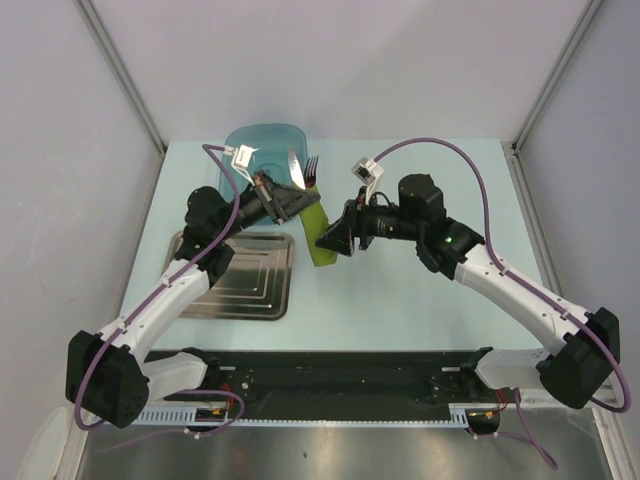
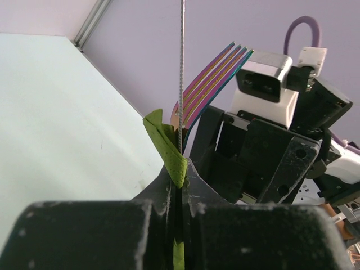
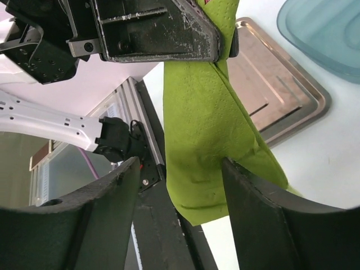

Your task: Place the utensils on the paper napkin and roll it up

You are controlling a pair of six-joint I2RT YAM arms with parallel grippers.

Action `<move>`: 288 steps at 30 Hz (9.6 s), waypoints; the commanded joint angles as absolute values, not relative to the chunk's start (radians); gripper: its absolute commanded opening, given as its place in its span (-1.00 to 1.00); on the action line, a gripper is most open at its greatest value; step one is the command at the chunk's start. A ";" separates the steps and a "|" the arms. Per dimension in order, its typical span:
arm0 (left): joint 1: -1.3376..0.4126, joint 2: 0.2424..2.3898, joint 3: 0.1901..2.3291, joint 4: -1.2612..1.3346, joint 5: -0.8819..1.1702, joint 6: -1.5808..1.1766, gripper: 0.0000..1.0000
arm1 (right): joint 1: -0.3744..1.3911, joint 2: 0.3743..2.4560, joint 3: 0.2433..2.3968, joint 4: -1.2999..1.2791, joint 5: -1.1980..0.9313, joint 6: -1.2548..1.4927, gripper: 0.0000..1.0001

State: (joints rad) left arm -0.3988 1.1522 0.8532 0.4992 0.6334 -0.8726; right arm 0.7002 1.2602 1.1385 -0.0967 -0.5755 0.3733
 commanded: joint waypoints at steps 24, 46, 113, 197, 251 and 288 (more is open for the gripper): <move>-0.434 1.127 0.880 0.667 0.706 -1.000 -1.00 | 0.681 1.312 1.117 0.052 -0.690 0.416 0.42; -0.408 1.140 0.887 0.690 0.672 -0.999 -1.00 | 0.704 1.318 1.080 0.310 -0.844 0.666 -0.79; -0.301 1.160 0.868 0.568 0.818 -0.958 -1.00 | 0.611 1.361 1.207 0.184 -0.695 0.534 0.40; -0.023 2.510 1.980 -0.296 0.681 -0.469 -0.53 | 0.334 1.542 1.244 -0.071 -0.738 0.431 0.99; -0.066 2.230 1.710 -0.347 0.433 -0.301 -0.36 | 0.350 1.453 1.235 -0.097 -0.758 0.402 1.00; -0.075 1.599 1.747 -0.707 0.316 -0.006 0.99 | 0.031 1.321 1.289 -0.383 -0.689 0.180 0.99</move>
State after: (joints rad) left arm -0.0692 1.7149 1.8057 -0.5816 0.3416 -0.1085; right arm 0.0555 1.3720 1.2701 -0.2604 -0.7296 0.2649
